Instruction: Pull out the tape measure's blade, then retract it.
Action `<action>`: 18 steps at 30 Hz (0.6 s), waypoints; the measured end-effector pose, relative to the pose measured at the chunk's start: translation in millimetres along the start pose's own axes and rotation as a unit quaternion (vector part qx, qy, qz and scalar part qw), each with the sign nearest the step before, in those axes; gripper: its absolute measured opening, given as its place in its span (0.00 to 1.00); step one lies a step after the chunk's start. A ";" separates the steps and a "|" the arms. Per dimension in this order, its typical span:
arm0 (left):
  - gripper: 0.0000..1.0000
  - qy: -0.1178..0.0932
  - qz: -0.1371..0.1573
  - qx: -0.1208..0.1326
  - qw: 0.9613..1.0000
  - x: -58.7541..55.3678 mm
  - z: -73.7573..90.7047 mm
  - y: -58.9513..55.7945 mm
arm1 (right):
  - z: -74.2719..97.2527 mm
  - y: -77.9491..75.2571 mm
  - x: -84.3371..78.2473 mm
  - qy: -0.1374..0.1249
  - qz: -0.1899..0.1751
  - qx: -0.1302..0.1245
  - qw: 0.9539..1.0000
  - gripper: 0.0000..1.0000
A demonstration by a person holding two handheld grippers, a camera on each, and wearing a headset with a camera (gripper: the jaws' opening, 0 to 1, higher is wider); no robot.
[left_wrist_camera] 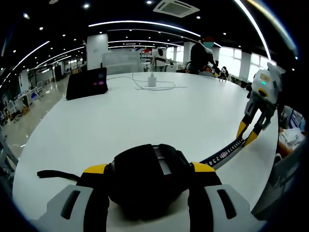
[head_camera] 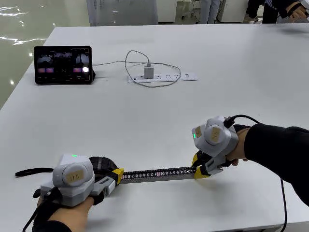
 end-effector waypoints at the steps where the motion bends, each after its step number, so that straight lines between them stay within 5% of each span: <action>1: 0.62 0.000 0.000 0.000 1.000 0.0 0.0 0.0 | -0.2 0.2 0.5 0.000 0.000 0.000 1.000 0.11; 18: 0.62 0.000 -0.002 0.001 1.000 -0.1 0.2 -0.3 | -2.9 1.2 6.4 0.000 -0.007 -0.001 1.000 0.11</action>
Point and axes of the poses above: the centre of the closed fingertips' face, and the gripper's own axes: z roughly backward along the fingers, y roughly to its left, x roughly out of its top, the point moved 5 cm from there along z, roughly backward along the fingers, and after that the axes turned 12 degrees about -x, right-handed, at the moved point
